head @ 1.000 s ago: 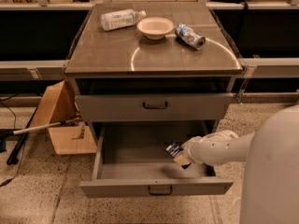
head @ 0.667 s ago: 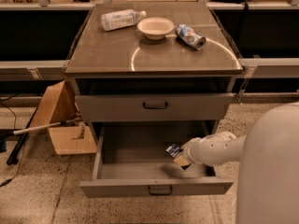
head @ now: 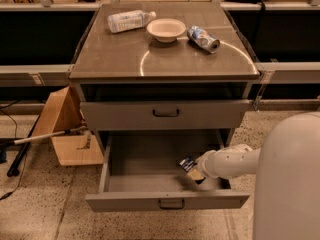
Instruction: Place rxbar blueberry into middle drawer
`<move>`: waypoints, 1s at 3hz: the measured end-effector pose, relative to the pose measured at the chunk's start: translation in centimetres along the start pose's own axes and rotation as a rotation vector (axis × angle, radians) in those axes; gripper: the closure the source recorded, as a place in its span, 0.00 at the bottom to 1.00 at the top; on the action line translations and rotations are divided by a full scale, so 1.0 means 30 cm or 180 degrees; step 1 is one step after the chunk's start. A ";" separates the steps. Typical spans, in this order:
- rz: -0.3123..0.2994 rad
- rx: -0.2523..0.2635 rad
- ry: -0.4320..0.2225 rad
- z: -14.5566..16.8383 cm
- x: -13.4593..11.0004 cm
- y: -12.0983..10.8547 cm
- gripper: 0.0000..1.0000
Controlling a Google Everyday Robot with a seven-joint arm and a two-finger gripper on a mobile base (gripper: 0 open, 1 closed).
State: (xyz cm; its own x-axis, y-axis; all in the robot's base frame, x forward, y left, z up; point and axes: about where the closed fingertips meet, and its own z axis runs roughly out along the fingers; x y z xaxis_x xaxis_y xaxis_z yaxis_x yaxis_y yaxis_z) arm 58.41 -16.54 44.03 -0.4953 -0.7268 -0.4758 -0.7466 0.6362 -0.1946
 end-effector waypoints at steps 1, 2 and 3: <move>0.0001 0.0000 0.0000 0.001 0.000 -0.001 0.88; 0.0001 0.0000 0.0000 0.001 0.000 -0.001 0.70; 0.0001 0.0000 0.0000 0.001 0.000 0.000 0.47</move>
Offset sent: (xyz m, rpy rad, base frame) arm 0.0001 -0.0001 -0.0001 0.0002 0.0000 -0.0005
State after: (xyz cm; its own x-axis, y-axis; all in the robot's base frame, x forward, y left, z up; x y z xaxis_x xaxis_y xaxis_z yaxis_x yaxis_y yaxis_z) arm 58.43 -16.55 44.01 -0.4956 -0.7265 -0.4759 -0.7463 0.6365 -0.1945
